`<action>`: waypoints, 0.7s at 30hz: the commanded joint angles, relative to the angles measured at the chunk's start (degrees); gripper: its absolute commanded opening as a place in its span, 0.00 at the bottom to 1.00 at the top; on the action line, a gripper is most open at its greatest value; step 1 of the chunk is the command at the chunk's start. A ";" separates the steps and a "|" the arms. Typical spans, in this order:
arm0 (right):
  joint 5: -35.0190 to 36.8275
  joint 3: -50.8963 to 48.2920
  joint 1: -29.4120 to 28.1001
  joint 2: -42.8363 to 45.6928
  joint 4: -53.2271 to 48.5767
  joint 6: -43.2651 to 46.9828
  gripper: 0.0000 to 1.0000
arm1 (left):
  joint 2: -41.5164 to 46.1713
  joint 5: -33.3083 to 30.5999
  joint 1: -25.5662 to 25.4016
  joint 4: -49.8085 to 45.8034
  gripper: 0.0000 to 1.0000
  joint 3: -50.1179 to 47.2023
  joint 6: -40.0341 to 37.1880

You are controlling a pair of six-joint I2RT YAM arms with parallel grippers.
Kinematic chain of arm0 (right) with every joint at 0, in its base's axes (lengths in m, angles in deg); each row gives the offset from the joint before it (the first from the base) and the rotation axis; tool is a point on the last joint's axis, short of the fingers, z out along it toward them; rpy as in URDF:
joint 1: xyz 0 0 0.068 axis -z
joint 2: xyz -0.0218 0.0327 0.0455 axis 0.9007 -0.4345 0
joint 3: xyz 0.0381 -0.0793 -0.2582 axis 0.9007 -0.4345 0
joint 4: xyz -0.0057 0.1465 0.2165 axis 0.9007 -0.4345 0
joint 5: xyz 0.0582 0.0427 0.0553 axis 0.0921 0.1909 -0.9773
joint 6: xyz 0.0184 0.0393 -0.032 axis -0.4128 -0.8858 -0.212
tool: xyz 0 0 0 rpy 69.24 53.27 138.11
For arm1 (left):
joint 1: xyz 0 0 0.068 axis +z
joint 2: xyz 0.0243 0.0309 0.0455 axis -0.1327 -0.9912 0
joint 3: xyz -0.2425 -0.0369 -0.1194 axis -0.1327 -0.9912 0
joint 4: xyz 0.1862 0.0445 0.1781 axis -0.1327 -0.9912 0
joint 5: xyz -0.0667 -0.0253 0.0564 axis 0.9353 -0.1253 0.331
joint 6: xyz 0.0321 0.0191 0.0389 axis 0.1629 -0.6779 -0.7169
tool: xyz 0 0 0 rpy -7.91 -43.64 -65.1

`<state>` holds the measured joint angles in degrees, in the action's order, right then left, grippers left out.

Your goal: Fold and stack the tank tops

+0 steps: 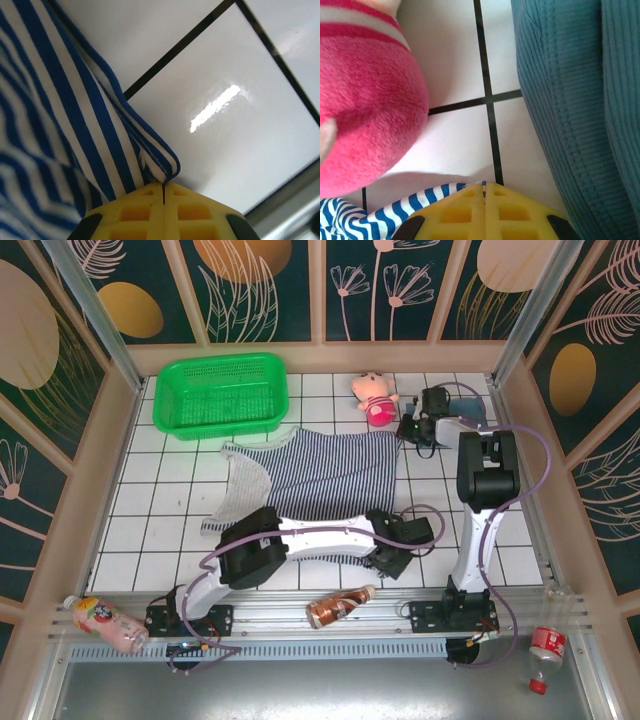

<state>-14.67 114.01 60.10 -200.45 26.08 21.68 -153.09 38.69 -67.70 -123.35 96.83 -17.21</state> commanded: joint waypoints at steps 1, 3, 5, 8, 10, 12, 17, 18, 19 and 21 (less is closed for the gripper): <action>-0.88 0.31 0.55 1.61 3.28 0.55 0.00 | 10.18 -0.62 1.48 -0.08 0.00 -3.28 0.35; -1.17 0.60 0.77 2.00 3.83 0.50 0.00 | 14.26 1.55 2.62 3.39 0.00 -7.06 1.22; -1.56 1.07 1.10 1.99 3.97 0.49 0.00 | 18.18 3.25 3.79 5.96 0.00 -10.45 2.09; -2.36 1.37 1.66 2.04 4.82 0.08 0.00 | 22.54 4.38 4.62 7.89 0.00 -14.18 2.20; -2.64 1.72 1.81 2.03 5.18 0.11 0.00 | 24.99 5.80 4.67 9.58 0.00 -16.62 2.14; -3.01 2.19 1.97 2.01 5.41 -0.08 0.00 | 27.38 7.15 4.67 12.03 0.00 -19.66 2.42; -3.34 2.56 2.25 3.11 5.63 -0.11 0.00 | 28.60 10.71 4.67 19.79 0.00 -23.47 3.46; -3.53 2.55 2.29 3.41 5.59 0.06 0.00 | 27.59 11.58 4.67 20.91 0.00 -22.99 3.42; -3.63 2.58 2.22 3.77 5.37 0.35 0.00 | 25.59 12.25 4.69 22.18 0.00 -22.58 3.23; -3.91 2.64 2.25 4.39 5.08 0.88 0.00 | 22.89 12.83 4.69 24.72 0.00 -21.91 2.50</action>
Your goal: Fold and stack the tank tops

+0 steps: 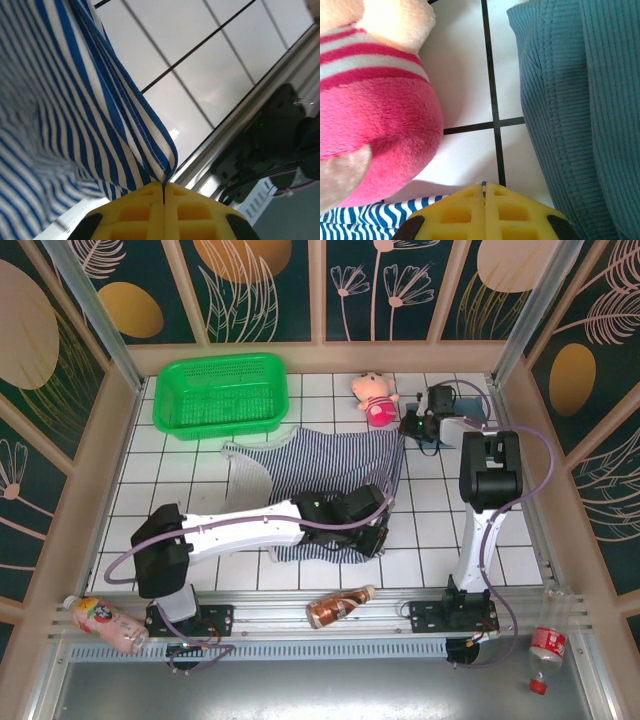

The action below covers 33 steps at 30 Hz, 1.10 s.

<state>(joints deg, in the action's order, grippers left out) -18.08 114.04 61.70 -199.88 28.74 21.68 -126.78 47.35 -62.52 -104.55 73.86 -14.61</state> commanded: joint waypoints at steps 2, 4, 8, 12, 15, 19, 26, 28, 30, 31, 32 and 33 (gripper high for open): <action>-0.55 2.70 0.69 4.15 2.17 1.39 0.00 | -7.09 6.09 -0.56 8.16 0.00 2.72 -0.94; -0.51 2.79 0.74 4.31 1.96 1.75 0.00 | -10.51 8.04 -0.77 9.55 0.00 4.28 -1.48; -0.35 3.33 0.76 4.02 1.59 2.22 0.01 | -16.11 10.64 -1.38 10.34 0.04 6.94 -3.41; 0.44 4.12 0.82 3.58 1.01 2.65 0.05 | -17.72 12.52 -1.28 13.07 0.29 9.27 -3.77; 1.72 5.09 0.91 3.68 -0.24 3.66 0.15 | -16.48 14.07 -1.35 16.15 0.44 7.81 -3.72; 3.16 6.48 1.38 4.45 -2.38 4.94 0.26 | -12.56 14.50 -1.22 16.94 0.56 5.17 -4.03; 1.87 3.45 1.59 11.54 -4.03 4.36 0.36 | -1.53 8.46 4.52 7.98 0.62 -3.83 -6.73; -1.79 -1.21 1.58 15.36 -3.14 0.97 0.36 | 2.32 5.36 8.20 5.45 0.62 -8.40 -6.43; -6.49 -6.87 0.45 19.63 -2.22 -2.64 0.36 | 6.16 3.06 12.65 3.48 0.62 -12.84 -5.07; -7.66 -10.38 -0.94 22.29 -1.90 -4.29 0.36 | 7.56 2.00 15.17 2.56 0.62 -15.00 -4.72; -8.66 -13.84 -2.51 24.85 -2.02 -5.47 0.36 | 8.72 0.92 17.64 1.95 0.62 -17.19 -4.19; -8.81 -16.30 -3.92 26.87 -2.57 -6.39 0.37 | 9.68 0.86 19.64 1.72 0.62 -19.14 -4.03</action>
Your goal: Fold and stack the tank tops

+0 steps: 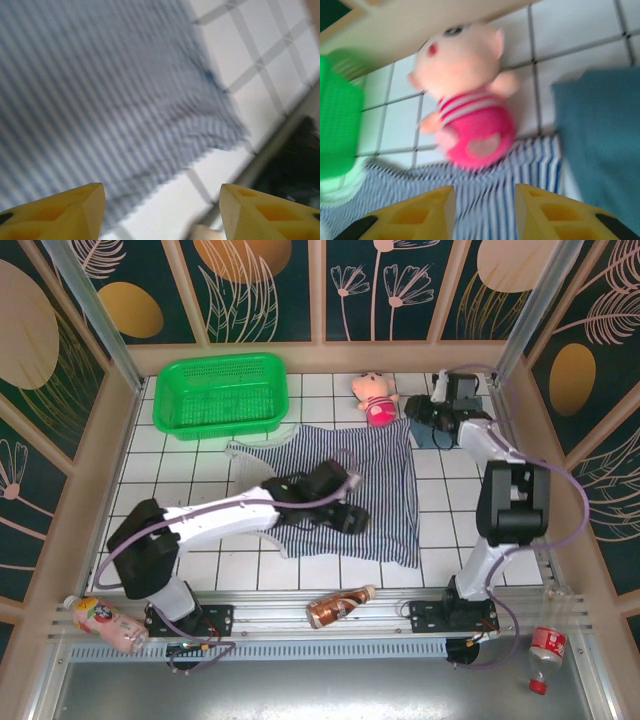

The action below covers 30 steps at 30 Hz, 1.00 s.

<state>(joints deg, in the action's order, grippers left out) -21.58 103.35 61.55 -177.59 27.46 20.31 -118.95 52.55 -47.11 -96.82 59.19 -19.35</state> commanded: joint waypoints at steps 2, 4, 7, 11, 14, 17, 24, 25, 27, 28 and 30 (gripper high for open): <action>-4.42 -12.34 -7.10 9.73 -1.47 -8.45 0.37 | 2.82 -5.40 8.96 -7.59 0.62 -7.34 0.47; -3.76 -18.50 -9.36 14.06 -0.66 -12.53 0.37 | 3.50 -5.39 12.99 -8.05 0.62 -10.89 -0.05; -1.93 -26.09 -12.96 17.91 -0.18 -15.60 0.38 | 4.01 -5.51 18.61 -7.72 0.62 -15.30 -0.43; 0.07 -32.15 -15.67 17.53 2.06 -17.15 0.38 | 4.09 -5.34 24.05 -7.63 0.62 -18.40 -2.10; 2.56 -33.02 -15.84 14.95 1.62 -14.55 0.38 | 4.03 -5.23 27.29 -8.35 0.62 -19.73 -3.17; 5.38 -32.04 -15.79 11.93 0.34 -11.34 0.38 | 4.37 -4.88 30.27 -8.62 0.62 -21.56 -3.06; 8.92 -27.83 -15.06 7.98 -1.97 -5.87 0.39 | 7.47 -0.54 31.19 -9.58 0.62 -20.78 -2.03; 9.25 -27.91 -14.57 7.80 -2.30 -5.08 0.39 | 8.81 0.56 31.19 -9.41 0.63 -20.17 -1.60; 9.66 -28.14 -13.82 7.91 -3.41 -3.77 0.39 | 10.39 -0.39 31.19 -11.42 0.63 -18.08 -1.87; 9.90 -28.62 -13.42 8.58 -3.82 -3.24 0.39 | 10.58 -1.87 31.26 -13.93 0.63 -16.48 -2.53; 10.93 -29.27 -12.56 10.31 -4.88 -2.09 0.39 | 10.39 -4.24 31.76 -17.71 0.63 -14.54 -3.31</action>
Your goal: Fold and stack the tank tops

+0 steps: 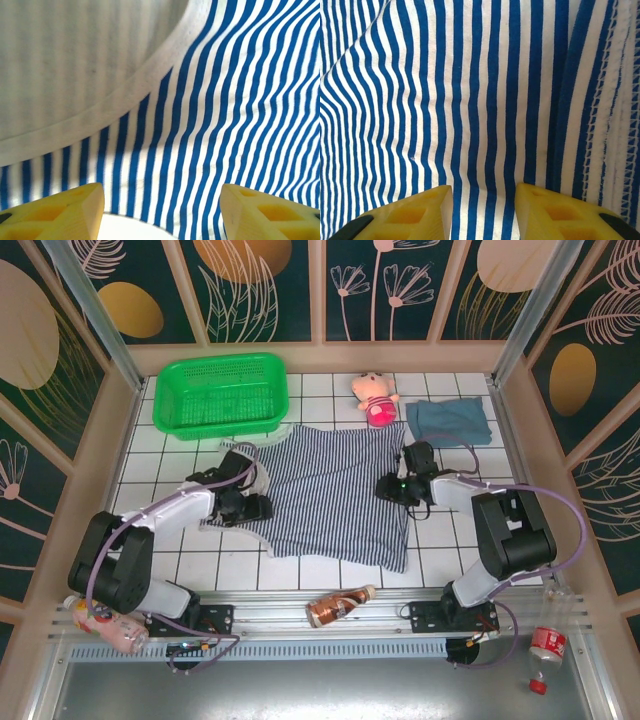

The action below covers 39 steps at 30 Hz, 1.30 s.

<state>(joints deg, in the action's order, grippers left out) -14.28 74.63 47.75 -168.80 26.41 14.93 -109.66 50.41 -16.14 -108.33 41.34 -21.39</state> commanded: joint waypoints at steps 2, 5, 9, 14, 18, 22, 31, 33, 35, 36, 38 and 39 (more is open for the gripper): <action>3.69 -0.60 2.33 3.50 -4.83 4.37 0.40 | 1.57 -4.16 1.60 -7.95 0.64 3.07 -1.15; 2.75 0.91 2.66 6.65 -7.24 5.59 0.42 | 3.42 -6.59 4.22 -9.50 0.64 0.62 -0.01; 1.82 2.09 0.84 12.57 -12.34 6.16 0.46 | 6.06 -9.45 7.48 -11.45 0.64 -2.04 1.26; 3.02 -1.31 -5.29 21.46 -21.63 -2.16 0.47 | 8.80 -12.98 10.30 -12.09 0.63 -4.96 3.38; 6.15 -4.60 -8.22 29.31 -28.93 -12.50 0.48 | 10.55 -14.68 13.14 -11.29 0.63 -4.51 5.14; 8.76 -6.00 -10.25 36.17 -36.68 -22.94 0.50 | 12.76 -7.56 13.16 -7.46 0.61 -6.58 10.16; 7.68 -8.02 -12.39 38.83 -44.47 -38.53 0.53 | 11.57 -2.56 -0.60 -8.45 0.59 -3.35 18.30; 6.92 -9.37 -12.97 38.95 -45.84 -41.57 0.53 | 11.62 -1.53 -4.98 -8.82 0.60 -3.07 21.10; 6.18 -10.86 -13.52 39.59 -46.00 -43.77 0.53 | 12.34 -1.12 -8.71 -8.26 0.60 -4.13 24.28; 5.82 -11.50 -13.65 39.90 -45.93 -44.72 0.52 | 12.80 -0.23 -10.44 -7.31 0.59 -4.99 26.18; 4.70 -12.81 -14.29 40.00 -45.36 -46.62 0.52 | 13.09 0.24 -14.10 -5.95 0.59 -6.48 29.27; 4.08 -13.56 -14.53 39.94 -45.14 -47.88 0.52 | 13.03 0.38 -15.68 -5.59 0.59 -7.34 30.41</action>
<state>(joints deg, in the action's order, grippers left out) -8.75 62.89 34.12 -129.61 -16.59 -26.73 -97.45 49.01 -28.93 -114.61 36.05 2.55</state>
